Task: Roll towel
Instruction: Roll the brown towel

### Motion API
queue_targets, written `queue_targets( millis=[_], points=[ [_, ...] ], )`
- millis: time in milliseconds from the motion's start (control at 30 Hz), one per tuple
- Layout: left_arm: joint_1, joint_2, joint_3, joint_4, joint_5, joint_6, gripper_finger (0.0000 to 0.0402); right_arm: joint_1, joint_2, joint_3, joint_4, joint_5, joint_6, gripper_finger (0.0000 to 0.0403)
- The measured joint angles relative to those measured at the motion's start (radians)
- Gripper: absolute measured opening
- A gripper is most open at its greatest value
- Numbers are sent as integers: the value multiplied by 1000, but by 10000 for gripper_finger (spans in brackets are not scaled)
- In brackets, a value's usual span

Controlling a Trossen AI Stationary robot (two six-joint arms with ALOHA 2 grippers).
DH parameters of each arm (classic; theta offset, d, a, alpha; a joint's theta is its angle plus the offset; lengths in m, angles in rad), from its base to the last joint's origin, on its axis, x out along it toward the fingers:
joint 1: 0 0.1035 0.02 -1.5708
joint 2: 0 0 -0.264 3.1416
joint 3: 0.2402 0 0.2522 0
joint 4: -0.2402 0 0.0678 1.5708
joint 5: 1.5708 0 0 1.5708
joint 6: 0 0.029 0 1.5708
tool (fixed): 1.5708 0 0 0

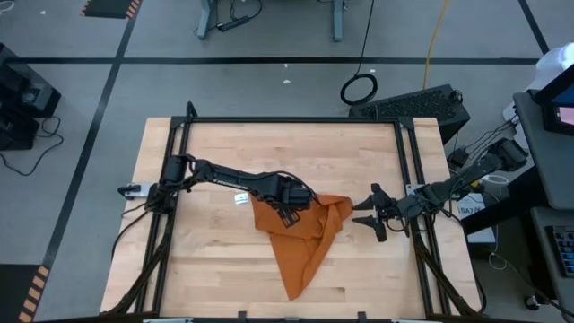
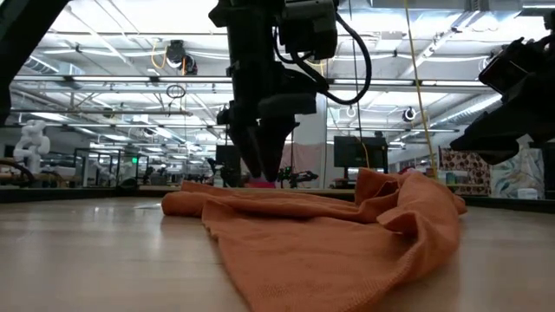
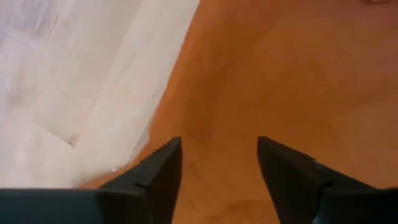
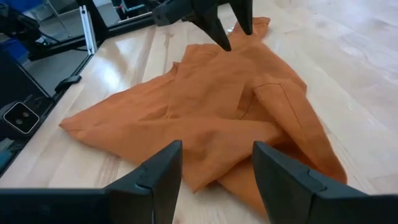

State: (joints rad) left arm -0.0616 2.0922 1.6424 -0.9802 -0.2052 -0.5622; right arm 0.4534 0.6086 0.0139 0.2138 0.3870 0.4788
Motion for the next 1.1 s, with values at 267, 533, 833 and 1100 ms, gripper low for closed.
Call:
queue_targets(
  millis=[267,533,833,1100],
  points=[
    [26,-1,-14,15,-95,111,205,-10,0,0,0,50,-9,185],
    [78,0,-100,82,-71,159,59,-35,26,0,3,75,13,185],
    [78,-9,-56,31,-63,175,4,-36,99,1,92,112,-4,185],
    [49,-32,-14,31,57,144,61,-47,180,1,222,111,-22,185]
  ],
)
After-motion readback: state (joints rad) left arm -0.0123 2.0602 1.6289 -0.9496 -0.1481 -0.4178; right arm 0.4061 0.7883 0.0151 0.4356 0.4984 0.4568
